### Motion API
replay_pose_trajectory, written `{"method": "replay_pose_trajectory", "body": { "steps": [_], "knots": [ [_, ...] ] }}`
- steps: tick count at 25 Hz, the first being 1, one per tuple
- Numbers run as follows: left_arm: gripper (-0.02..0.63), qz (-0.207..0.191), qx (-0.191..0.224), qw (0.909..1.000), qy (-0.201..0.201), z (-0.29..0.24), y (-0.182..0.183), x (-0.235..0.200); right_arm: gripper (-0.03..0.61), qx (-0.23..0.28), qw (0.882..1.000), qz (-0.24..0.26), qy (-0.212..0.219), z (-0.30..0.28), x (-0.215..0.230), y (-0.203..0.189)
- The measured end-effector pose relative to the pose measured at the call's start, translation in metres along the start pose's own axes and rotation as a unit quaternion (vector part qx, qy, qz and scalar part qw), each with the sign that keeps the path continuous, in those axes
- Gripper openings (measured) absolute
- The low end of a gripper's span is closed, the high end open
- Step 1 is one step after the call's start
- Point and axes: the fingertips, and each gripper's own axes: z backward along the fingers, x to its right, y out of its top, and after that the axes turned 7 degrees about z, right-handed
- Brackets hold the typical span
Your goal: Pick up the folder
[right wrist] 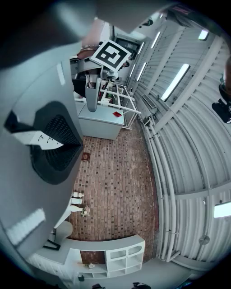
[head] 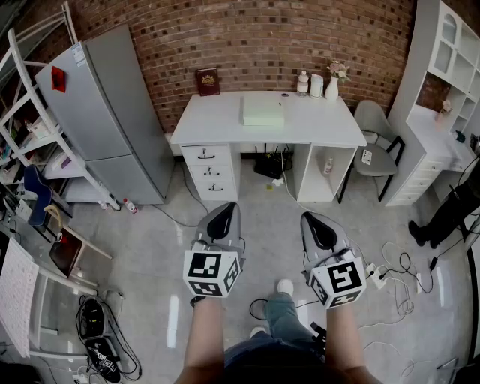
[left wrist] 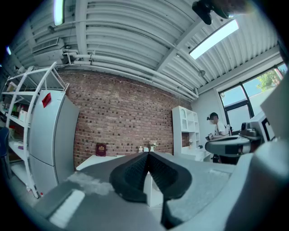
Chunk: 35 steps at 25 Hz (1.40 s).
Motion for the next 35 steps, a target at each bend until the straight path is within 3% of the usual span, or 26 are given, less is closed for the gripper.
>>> {"method": "replay_pose_trajectory", "body": {
  "steps": [8, 20, 29, 35],
  "knots": [
    [-0.002, -0.007, -0.002, 1.0000, 0.005, -0.082, -0.002, -0.019, -0.002, 0.004, 1.000, 0.001, 0.002, -0.069, 0.054, -0.018],
    [-0.002, 0.003, 0.007, 0.9994, 0.033, -0.255, 0.018, -0.048, 0.000, 0.019, 0.999, 0.009, 0.042, -0.202, 0.177, -0.032],
    [-0.002, 0.018, -0.005, 0.9984, 0.053, -0.321, 0.013, -0.064, 0.000, 0.014, 0.998, -0.008, 0.058, -0.261, 0.227, -0.046],
    [-0.002, 0.008, -0.006, 0.9986, 0.052, -0.363, 0.011, -0.080, 0.000, 0.015, 0.998, -0.015, 0.059, -0.296, 0.247, -0.061]
  ]
}}
